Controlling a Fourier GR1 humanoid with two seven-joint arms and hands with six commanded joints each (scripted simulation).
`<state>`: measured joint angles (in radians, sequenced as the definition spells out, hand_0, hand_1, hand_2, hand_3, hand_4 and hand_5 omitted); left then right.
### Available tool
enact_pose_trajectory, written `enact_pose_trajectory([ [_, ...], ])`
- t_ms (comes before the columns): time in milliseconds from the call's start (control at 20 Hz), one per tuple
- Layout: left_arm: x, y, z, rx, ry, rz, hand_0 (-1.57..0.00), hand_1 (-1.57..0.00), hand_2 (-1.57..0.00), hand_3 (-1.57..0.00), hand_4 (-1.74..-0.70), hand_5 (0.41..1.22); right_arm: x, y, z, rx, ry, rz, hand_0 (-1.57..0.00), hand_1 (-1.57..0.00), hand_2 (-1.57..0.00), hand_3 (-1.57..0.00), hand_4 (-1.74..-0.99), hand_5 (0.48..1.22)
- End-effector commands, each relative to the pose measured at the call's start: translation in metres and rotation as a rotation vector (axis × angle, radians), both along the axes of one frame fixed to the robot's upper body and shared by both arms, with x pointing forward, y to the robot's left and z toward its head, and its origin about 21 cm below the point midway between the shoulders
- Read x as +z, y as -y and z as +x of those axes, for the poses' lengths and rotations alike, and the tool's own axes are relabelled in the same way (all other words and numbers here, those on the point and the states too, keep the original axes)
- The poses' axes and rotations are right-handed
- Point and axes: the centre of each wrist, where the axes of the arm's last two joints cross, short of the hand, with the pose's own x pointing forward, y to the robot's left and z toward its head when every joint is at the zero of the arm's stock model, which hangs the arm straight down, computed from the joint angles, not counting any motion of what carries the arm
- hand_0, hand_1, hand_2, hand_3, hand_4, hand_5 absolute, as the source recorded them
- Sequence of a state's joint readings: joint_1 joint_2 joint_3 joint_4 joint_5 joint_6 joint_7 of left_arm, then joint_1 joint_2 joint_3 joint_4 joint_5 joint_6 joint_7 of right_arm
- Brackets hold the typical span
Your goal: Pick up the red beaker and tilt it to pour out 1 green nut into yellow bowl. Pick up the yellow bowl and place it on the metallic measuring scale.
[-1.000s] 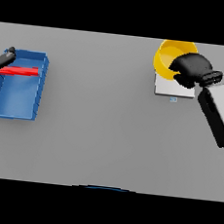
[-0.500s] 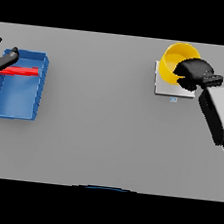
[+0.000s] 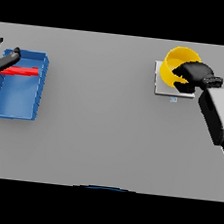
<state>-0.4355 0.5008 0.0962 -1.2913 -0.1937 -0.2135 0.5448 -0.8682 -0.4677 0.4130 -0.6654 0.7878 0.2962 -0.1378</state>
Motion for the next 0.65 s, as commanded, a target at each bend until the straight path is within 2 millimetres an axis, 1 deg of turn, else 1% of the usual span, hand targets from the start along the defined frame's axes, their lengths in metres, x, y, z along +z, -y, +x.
enact_pose_trajectory([
  [0,0.0024,-0.0008,0.0008,0.005,0.001,-0.007,0.0,0.0,0.0,0.0,-0.83,0.768,0.0021,0.0006,0.0003,-0.004,-0.008,0.016,-0.95,-0.81,-0.71,-0.58,-1.535,0.965],
  [50,0.0002,-0.0006,0.0001,0.005,0.007,-0.014,0.0,0.0,0.0,0.0,-0.84,0.764,0.0033,0.0023,0.0005,-0.006,-0.017,0.027,-0.76,-0.67,-0.58,-0.48,-1.513,0.923],
  [100,-0.0006,0.0006,0.0009,0.007,0.005,-0.023,0.0,0.0,0.0,0.0,-0.84,0.764,0.0033,0.0029,0.0007,-0.01,-0.026,0.03,-0.61,-0.56,-0.47,-0.39,-1.496,0.89],
  [150,-0.0016,0.0003,0.0,0.002,0.006,-0.027,0.0,0.0,0.0,0.0,-0.84,0.76,0.0044,0.0037,0.0008,-0.016,-0.031,0.029,-0.48,-0.46,-0.38,-0.32,-1.485,0.863],
  [200,-0.0005,-0.0007,0.0009,0.007,0.003,-0.013,0.0,0.0,0.0,0.0,-0.83,0.754,0.0006,0.0035,0.0001,-0.013,-0.035,0.018,-0.39,-0.38,-0.3,-0.26,-1.476,0.847],
  [250,-0.001,0.0018,0.0026,0.01,0.003,-0.016,0.0,0.0,0.0,0.0,-0.83,0.749,0.0014,0.0029,0.0008,-0.015,-0.027,0.018,-0.31,-0.3,-0.24,-0.21,-1.461,0.833],
  [300,0.0023,-0.0018,0.001,0.01,0.008,-0.013,0.0,0.0,0.0,0.0,-0.83,0.75,0.0017,0.0021,-0.0001,-0.006,-0.03,0.007,-0.25,-0.24,-0.19,-0.16,-1.448,0.824],
  [350,0.0044,0.0005,0.0014,0.006,0.013,-0.017,0.0,0.0,0.0,0.0,-0.83,0.752,0.0013,0.0008,-0.0006,0.003,-0.034,-0.002,-0.2,-0.19,-0.15,-0.13,-1.435,0.817],
  [400,0.0025,0.0015,-0.0002,0.006,0.012,-0.016,0.0,0.0,0.0,0.0,-0.84,0.753,-0.0003,-0.0007,-0.0005,0.002,-0.042,-0.01,-0.16,-0.16,-0.12,-0.1,-1.422,0.811],
  [500,-0.0002,0.0014,-0.0021,0.007,0.0,-0.013,0.0,0.0,0.0,0.0,-0.83,0.759,-0.0015,0.0024,-0.001,-0.013,-0.059,-0.032,-0.1,-0.1,-0.08,-0.07,-1.401,0.798],
  [600,0.003,0.0022,-0.0011,0.003,0.009,-0.01,0.0,0.0,0.0,0.0,-0.83,0.76,0.001,0.0008,-0.0005,-0.009,-0.057,-0.021,-0.06,-0.06,-0.05,-0.04,-1.39,0.779],
])
